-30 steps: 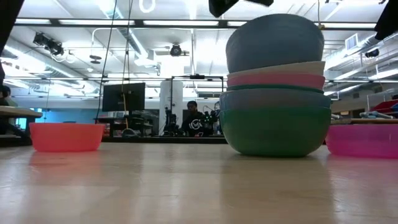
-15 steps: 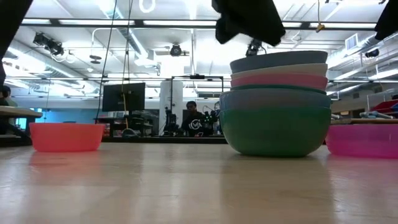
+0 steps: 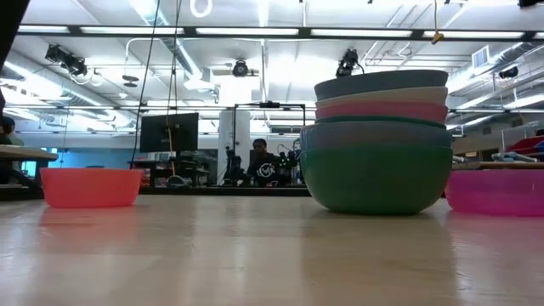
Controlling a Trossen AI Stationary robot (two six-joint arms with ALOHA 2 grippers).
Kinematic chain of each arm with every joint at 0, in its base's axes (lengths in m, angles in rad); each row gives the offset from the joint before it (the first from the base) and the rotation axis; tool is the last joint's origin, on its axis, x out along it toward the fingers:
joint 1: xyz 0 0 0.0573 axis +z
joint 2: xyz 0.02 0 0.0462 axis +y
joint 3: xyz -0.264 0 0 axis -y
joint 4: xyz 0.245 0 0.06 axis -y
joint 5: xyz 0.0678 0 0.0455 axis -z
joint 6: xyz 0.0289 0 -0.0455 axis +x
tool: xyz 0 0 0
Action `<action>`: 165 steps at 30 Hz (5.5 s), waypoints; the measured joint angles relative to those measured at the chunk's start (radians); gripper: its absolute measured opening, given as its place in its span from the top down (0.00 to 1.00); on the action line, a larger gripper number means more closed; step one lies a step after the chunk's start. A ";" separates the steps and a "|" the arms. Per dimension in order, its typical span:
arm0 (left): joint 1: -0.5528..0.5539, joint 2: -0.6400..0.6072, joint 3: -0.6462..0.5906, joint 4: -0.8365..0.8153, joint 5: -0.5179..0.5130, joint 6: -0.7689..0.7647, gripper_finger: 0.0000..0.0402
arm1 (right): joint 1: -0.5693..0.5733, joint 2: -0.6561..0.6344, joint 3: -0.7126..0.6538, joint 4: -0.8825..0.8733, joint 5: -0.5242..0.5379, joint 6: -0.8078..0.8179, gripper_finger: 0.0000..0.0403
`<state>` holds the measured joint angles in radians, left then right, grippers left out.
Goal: Nest bowls inside each other
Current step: Stack the pink bowl on top of the blue bowl, then stack the orange bowl on top of the pink bowl
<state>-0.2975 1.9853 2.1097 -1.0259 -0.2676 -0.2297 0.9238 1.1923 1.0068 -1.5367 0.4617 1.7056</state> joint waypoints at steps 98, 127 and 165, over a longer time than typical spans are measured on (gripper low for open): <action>-0.212 -0.520 -1.085 -0.286 -0.341 -0.958 0.84 | -0.332 0.113 0.023 0.933 0.166 -1.382 0.99; -0.235 -0.520 -1.269 0.111 -0.125 -0.522 0.73 | -0.353 -0.005 0.023 0.960 0.152 -1.280 0.51; -0.153 -0.509 -0.887 0.531 -0.403 0.005 0.99 | -0.271 0.000 0.023 0.709 0.392 -1.057 0.53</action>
<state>-0.4506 1.4768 1.2224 -0.4954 -0.6708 -0.2248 0.6525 1.1923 1.0294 -0.8274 0.8534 0.6483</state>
